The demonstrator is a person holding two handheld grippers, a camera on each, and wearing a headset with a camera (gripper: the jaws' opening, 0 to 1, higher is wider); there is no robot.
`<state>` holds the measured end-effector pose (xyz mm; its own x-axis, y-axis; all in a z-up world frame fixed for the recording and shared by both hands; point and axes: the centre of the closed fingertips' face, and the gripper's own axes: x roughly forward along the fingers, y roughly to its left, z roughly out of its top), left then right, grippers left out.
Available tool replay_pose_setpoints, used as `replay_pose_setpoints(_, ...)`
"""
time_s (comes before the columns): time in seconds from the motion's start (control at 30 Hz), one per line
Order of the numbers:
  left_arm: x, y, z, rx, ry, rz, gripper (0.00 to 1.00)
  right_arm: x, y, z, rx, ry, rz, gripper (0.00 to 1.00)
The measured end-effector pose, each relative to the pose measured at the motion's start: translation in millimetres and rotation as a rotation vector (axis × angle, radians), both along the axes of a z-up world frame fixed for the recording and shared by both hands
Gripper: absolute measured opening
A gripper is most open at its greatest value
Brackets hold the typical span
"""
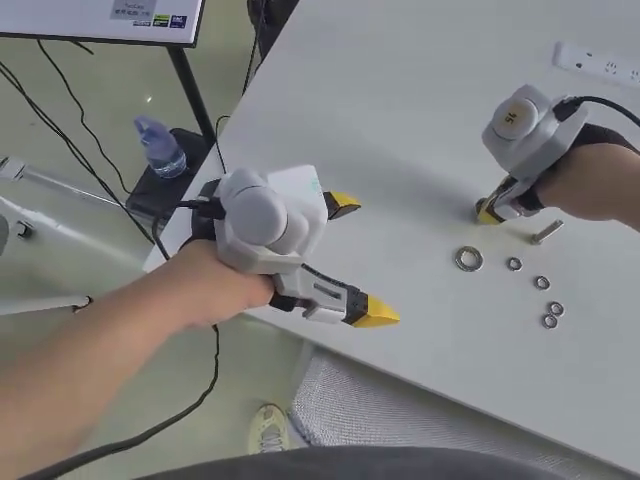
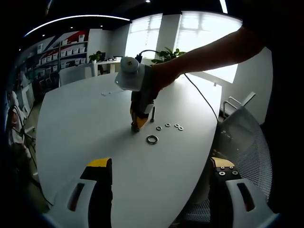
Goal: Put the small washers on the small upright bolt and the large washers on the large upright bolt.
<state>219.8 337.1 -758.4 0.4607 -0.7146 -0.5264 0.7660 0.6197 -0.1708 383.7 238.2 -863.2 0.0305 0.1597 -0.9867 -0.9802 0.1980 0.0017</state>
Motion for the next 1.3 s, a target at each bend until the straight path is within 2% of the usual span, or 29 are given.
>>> replay_pose_setpoints(0.63, -3.6, -0.8, -2.1, 0.000, 0.009, 0.004, 0.82, -3.6, 0.2, -0.8, -0.008, 0.000, 0.003, 0.22)
replay_pose_setpoints(0.87, -5.3, -0.3, -0.2, -0.009, 0.012, 0.011, 0.82, -2.0, 0.3, -2.4, 0.006, 0.004, 0.008, 0.23)
replay_pose_setpoints(0.97, -6.7, 0.9, -0.7, -0.006, 0.014, 0.014, 0.82, -3.0, 0.3, -2.5, 0.005, 0.010, 0.027, 0.23)
replay_pose_setpoints(1.03, -7.5, -1.0, 1.1, -0.019, 0.014, 0.012, 0.82, -4.1, 0.3, -2.7, 0.004, 0.012, 0.047, 0.24)
replay_pose_setpoints(1.17, -7.1, -1.9, 1.9, -0.015, 0.008, 0.010, 0.82, -6.7, 2.3, -1.8, 0.018, 0.015, 0.046, 0.41)
replay_pose_setpoints(1.3, -6.5, -1.8, 1.8, -0.013, 0.006, 0.009, 0.82, -7.5, 2.3, 2.5, 0.016, 0.008, 0.052, 0.41)
